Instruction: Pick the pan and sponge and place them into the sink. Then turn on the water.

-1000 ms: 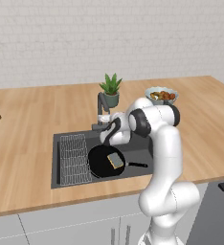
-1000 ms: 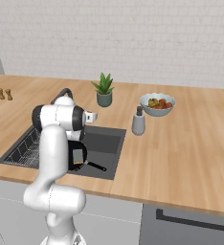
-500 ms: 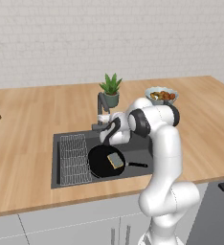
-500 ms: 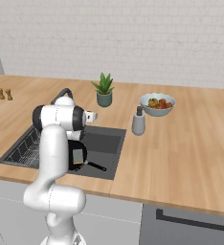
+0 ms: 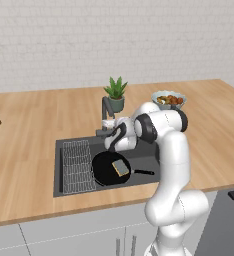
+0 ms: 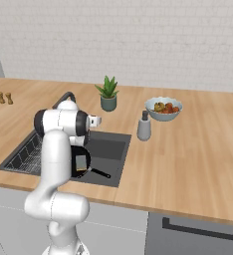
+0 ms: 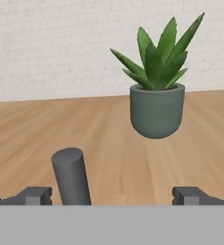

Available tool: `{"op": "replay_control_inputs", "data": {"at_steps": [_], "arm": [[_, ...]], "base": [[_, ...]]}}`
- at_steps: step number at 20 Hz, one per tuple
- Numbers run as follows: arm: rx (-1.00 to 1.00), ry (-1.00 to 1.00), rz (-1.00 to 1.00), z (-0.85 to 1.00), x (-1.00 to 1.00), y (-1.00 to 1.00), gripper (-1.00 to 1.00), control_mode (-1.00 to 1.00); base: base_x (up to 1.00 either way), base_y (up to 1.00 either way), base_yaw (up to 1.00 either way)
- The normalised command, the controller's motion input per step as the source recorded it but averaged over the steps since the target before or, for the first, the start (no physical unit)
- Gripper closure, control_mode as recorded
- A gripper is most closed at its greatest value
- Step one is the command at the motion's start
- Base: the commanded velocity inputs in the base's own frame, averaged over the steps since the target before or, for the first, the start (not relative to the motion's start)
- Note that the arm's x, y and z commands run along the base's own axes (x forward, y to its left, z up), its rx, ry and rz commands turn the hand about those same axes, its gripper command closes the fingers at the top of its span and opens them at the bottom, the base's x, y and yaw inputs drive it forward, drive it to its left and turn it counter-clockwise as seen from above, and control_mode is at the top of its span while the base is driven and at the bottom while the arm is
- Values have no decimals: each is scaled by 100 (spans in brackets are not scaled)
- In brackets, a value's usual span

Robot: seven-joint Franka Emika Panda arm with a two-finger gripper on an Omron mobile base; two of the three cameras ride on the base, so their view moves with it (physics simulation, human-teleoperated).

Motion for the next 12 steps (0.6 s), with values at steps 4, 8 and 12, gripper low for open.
{"op": "replay_control_inputs", "data": {"at_steps": [4, 8, 12], "arm": [[0, 0, 0, 0, 7, 5, -100, -100], [1, 0, 0, 0, 2, 0, -100, -100], [4, 0, 0, 0, 3, -3, -100, -100]], "base": [[0, 0, 0], [0, 0, 0], [0, 0, 0]]}}
